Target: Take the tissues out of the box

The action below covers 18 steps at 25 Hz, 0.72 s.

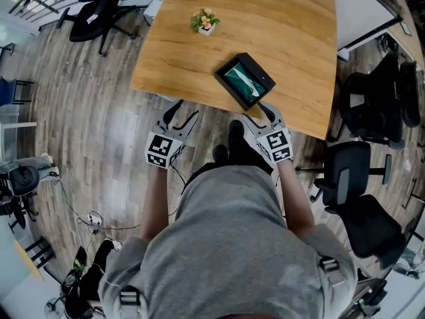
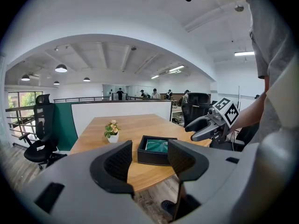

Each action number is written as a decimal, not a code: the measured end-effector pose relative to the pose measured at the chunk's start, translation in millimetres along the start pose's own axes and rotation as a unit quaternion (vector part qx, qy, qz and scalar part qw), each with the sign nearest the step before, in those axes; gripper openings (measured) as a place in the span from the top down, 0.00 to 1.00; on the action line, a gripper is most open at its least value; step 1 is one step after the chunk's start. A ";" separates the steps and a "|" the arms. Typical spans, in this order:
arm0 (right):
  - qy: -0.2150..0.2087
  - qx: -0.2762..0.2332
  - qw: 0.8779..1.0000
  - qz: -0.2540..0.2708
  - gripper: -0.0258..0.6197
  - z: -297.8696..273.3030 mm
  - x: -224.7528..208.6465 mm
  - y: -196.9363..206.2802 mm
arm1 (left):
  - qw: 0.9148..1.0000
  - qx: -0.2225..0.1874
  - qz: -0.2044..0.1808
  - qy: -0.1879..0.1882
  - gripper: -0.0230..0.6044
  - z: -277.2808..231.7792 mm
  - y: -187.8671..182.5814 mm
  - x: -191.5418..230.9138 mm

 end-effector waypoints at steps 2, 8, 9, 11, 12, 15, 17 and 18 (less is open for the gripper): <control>-0.003 0.009 1.000 -0.002 0.56 -7.1 -9.3 3.1 | 1.000 0.011 0.001 0.003 0.57 -7.8 1.0 3.4; -0.018 0.043 0.999 -0.012 0.57 -25.2 -39.9 13.0 | 0.999 0.036 0.006 0.008 0.57 -32.6 0.8 5.8; -0.022 0.047 0.999 -0.012 0.58 -28.8 -43.3 12.9 | 0.999 0.039 0.009 0.006 0.57 -37.1 1.7 6.6; -0.031 0.052 0.998 -0.008 0.57 -37.5 -50.8 11.2 | 0.999 0.045 0.012 0.004 0.57 -47.2 1.9 7.6; -0.036 0.055 0.998 -0.006 0.57 -42.1 -55.0 10.1 | 0.999 0.047 0.013 0.003 0.57 -52.5 1.4 7.6; -0.048 0.068 0.997 0.001 0.57 -54.7 -67.4 8.4 | 0.998 0.065 0.018 0.000 0.57 -65.6 2.1 6.6; -0.059 0.064 0.996 -0.006 0.58 -63.1 -73.1 3.2 | 0.998 0.064 0.019 -0.010 0.57 -73.4 2.1 8.6; -0.064 0.061 0.996 -0.011 0.58 -67.3 -74.8 0.1 | 0.998 0.060 0.021 -0.015 0.57 -77.1 1.7 9.6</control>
Point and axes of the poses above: the fingertips, and each gripper's own axes: z backward along the fingers, x to its left, y out of its underside, the point moved 8 cm from there along z, backward along the fingers, and after that the axes turned 10 degrees about -z, right-handed, at the moved point
